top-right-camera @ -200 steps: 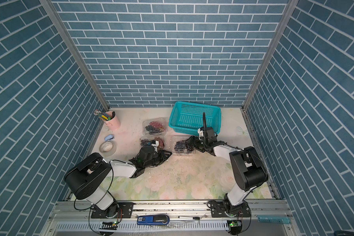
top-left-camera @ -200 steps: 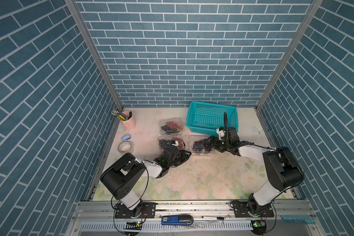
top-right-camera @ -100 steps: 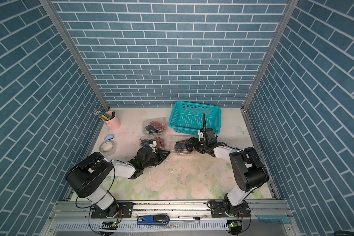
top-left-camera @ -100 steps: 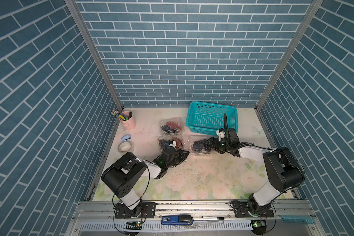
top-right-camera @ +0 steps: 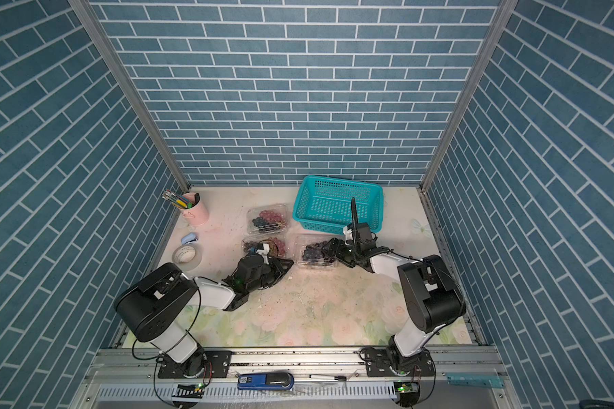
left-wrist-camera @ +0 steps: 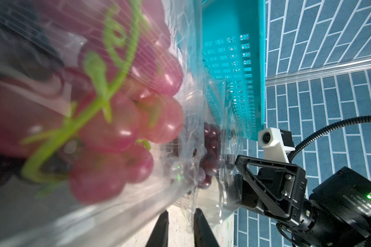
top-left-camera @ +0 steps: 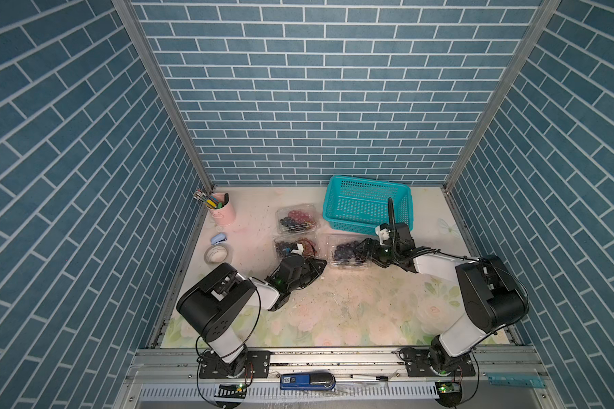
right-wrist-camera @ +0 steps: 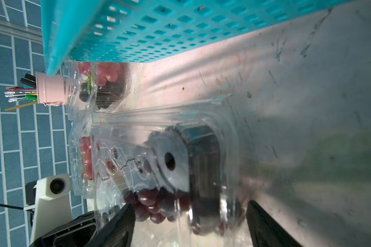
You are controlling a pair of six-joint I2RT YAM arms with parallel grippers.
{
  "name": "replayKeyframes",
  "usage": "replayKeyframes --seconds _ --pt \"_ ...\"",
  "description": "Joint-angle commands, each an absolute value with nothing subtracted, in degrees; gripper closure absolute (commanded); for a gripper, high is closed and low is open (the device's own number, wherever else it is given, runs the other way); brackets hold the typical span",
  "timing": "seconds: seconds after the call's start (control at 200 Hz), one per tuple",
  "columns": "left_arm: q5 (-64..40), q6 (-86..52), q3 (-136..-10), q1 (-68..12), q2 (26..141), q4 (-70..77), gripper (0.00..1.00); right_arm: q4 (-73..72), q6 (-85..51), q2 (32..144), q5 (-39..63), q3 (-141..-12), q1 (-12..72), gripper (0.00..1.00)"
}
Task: Pack grapes into containers
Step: Close the packing box at the center of the board.
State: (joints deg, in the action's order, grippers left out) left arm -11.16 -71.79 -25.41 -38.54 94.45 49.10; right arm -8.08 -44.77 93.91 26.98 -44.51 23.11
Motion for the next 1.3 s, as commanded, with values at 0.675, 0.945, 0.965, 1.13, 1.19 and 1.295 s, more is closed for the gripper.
replayKeyframes --seconds 0.675,0.945,0.965,1.13,1.19,1.295 --pt "-9.83 -71.03 -26.78 -39.17 98.07 49.61 0.83 -8.44 -47.11 94.13 26.01 -43.25 25.22 0.19" --pt "-9.15 -71.7 -26.61 -39.55 99.89 52.29 0.88 -8.39 -47.14 94.51 26.1 -43.24 25.22 0.2" --pt "-9.09 -71.71 -26.67 -39.55 99.92 52.29 0.88 -8.43 -47.17 94.48 26.1 -43.3 25.22 0.2" --pt "-8.73 -71.63 -26.32 -39.73 100.01 52.47 0.89 -8.83 -47.28 94.7 26.08 -43.11 25.19 0.2" --pt "-8.63 -71.58 -26.22 -39.81 100.27 52.77 0.9 -8.88 -47.36 94.78 26.04 -43.08 25.22 0.19" --pt "-8.87 -71.97 -26.26 -39.82 100.97 53.78 0.92 -9.0 -47.39 94.76 26.19 -43.14 25.22 0.2"
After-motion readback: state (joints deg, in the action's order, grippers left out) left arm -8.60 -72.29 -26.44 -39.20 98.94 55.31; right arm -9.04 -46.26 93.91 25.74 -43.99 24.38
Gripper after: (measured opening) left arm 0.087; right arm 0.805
